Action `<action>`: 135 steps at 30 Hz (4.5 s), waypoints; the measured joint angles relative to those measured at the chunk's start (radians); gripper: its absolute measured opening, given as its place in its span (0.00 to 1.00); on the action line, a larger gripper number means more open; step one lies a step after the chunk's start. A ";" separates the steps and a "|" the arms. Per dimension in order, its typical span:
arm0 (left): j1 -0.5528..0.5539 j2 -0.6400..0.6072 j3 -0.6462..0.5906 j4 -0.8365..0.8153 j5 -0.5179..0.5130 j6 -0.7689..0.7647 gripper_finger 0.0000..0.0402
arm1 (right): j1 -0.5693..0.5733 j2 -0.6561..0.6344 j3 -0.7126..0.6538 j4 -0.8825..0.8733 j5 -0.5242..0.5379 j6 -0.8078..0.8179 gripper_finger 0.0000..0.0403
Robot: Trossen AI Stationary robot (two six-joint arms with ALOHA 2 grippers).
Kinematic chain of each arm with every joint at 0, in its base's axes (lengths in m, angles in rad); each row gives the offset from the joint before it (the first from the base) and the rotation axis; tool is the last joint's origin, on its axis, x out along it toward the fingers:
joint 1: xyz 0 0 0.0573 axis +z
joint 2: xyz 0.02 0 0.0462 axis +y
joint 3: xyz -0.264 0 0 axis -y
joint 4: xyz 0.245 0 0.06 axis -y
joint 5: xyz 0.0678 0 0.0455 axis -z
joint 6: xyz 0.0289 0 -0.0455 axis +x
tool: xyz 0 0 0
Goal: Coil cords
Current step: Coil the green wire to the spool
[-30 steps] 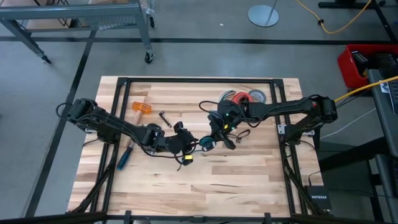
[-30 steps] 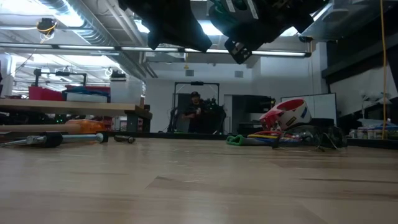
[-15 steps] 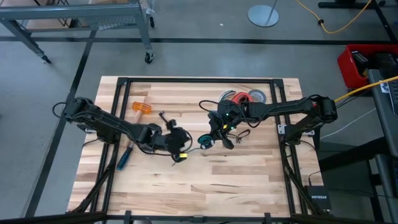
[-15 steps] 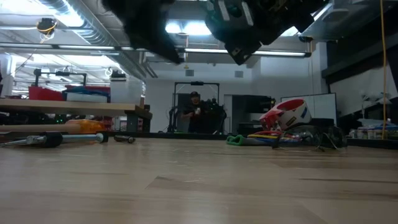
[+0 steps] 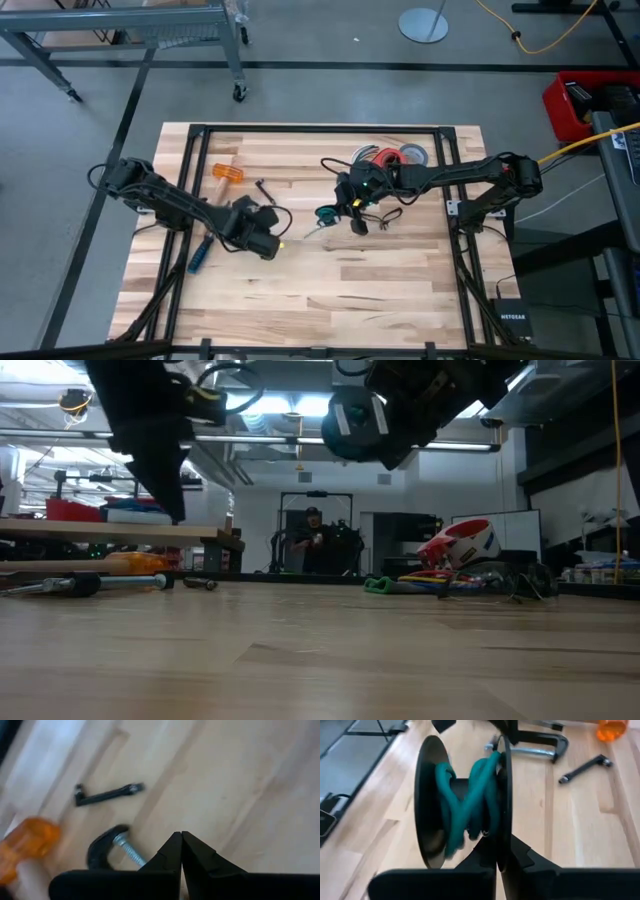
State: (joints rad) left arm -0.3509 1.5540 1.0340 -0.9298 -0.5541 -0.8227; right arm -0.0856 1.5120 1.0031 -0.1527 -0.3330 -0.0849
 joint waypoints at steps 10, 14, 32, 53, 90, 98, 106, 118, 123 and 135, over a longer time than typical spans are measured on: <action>-0.083 0.000 0.000 0.202 -0.300 -0.104 0.01 | 0.000 0.000 0.000 -0.038 0.054 0.000 0.02; -0.080 0.000 -0.021 0.492 -0.307 0.059 0.01 | 0.000 0.000 0.000 -0.028 0.054 0.000 0.02; 0.040 0.002 -0.303 1.208 -0.119 -0.024 0.26 | 0.000 0.000 0.000 0.199 0.176 -0.003 0.02; 0.055 0.002 -0.307 1.518 -0.081 0.330 0.24 | 0.000 0.000 0.000 0.513 0.420 -0.003 0.02; 0.105 0.106 -0.305 1.857 -0.047 0.582 0.22 | 0.000 0.000 0.000 0.649 0.430 -0.003 0.02; 0.115 0.106 -0.305 1.857 0.008 0.583 0.14 | 0.000 0.000 0.000 0.686 0.426 -0.003 0.02; 0.115 0.106 -0.305 1.851 0.008 0.564 0.02 | 0.000 0.000 0.000 0.683 0.421 -0.003 0.02; 0.089 0.106 -0.304 1.556 -0.073 0.286 0.00 | 0.000 0.000 0.000 0.530 0.419 -0.003 0.02; 0.094 0.106 -0.304 1.389 -0.144 0.126 0.00 | 0.000 0.000 0.000 0.384 0.388 -0.001 0.02; 0.108 0.076 -0.305 1.199 -0.163 0.016 0.00 | 0.000 0.000 0.000 0.008 0.235 0.003 0.02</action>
State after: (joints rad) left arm -0.2432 1.6304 0.7294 0.2695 -0.7170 -0.8067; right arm -0.0853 1.5124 1.0035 -0.1446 -0.0982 -0.0822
